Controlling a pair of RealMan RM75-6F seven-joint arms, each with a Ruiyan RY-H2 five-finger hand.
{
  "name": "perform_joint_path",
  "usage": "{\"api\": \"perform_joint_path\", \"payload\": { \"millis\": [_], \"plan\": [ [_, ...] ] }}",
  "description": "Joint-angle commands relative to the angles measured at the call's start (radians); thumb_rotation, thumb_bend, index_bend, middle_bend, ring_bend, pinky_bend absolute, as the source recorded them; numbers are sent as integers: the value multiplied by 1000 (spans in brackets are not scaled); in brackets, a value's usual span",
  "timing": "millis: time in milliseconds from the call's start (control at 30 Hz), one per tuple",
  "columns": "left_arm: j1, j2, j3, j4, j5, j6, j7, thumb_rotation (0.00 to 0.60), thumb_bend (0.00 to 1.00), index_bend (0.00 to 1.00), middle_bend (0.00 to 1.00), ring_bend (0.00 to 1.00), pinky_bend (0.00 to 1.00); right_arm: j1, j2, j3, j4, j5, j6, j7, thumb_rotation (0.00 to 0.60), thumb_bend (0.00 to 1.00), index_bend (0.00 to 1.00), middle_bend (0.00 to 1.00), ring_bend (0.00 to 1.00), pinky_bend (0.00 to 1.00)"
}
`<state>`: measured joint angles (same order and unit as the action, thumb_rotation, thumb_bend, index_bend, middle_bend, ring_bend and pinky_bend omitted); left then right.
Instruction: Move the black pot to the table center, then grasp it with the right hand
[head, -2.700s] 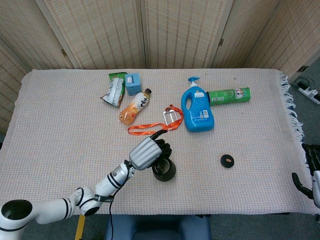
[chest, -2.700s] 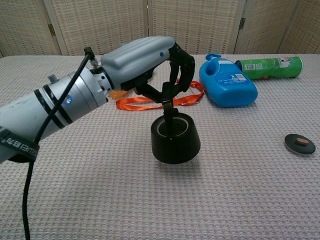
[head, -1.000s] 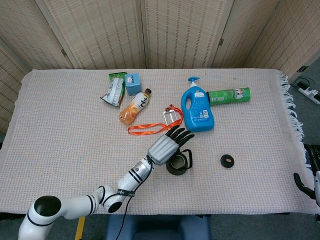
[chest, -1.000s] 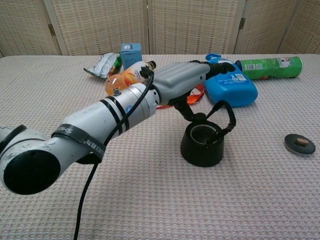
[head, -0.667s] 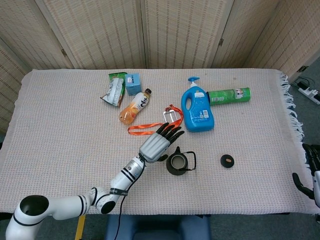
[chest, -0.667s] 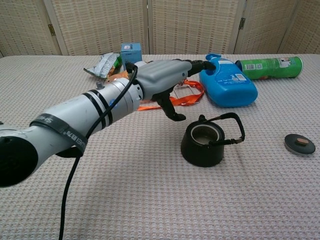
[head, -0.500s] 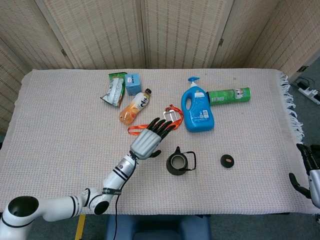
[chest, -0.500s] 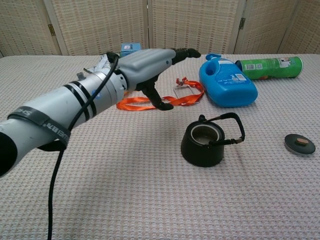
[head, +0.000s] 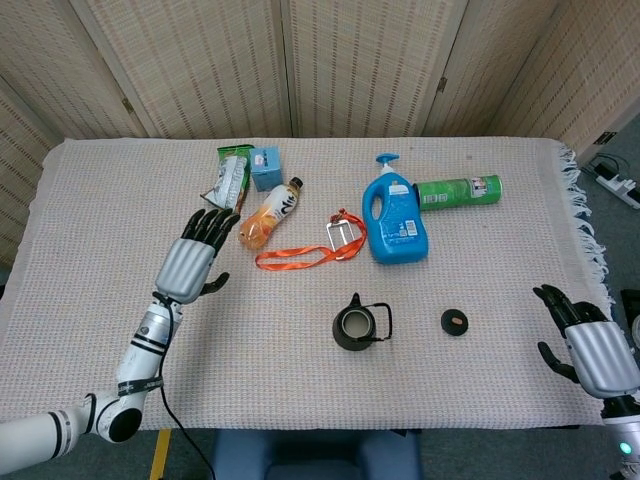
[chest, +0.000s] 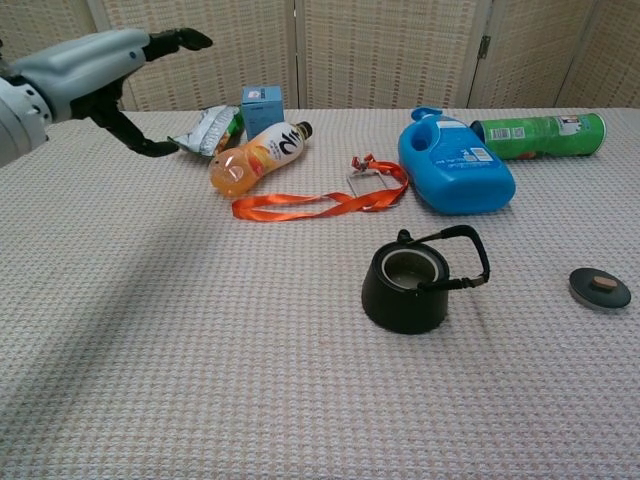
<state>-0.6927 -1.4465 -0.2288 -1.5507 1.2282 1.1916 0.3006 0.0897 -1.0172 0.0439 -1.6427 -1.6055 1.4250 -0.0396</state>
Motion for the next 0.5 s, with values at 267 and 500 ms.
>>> {"api": "perform_joint_path", "payload": {
  "millis": [267,500],
  "plan": [
    [172,149,98,-50,11,114,-23,600,240,38,0,0,0,65,-18,-11,-21,18,-114,-54,600,374,109,186,624,577],
    [262,198,144,-82,43,184,-40,600,239,49,0,0,0,174,-32,3,-35,123,-329,-118,600,374,109,186,736,677]
  ]
}}
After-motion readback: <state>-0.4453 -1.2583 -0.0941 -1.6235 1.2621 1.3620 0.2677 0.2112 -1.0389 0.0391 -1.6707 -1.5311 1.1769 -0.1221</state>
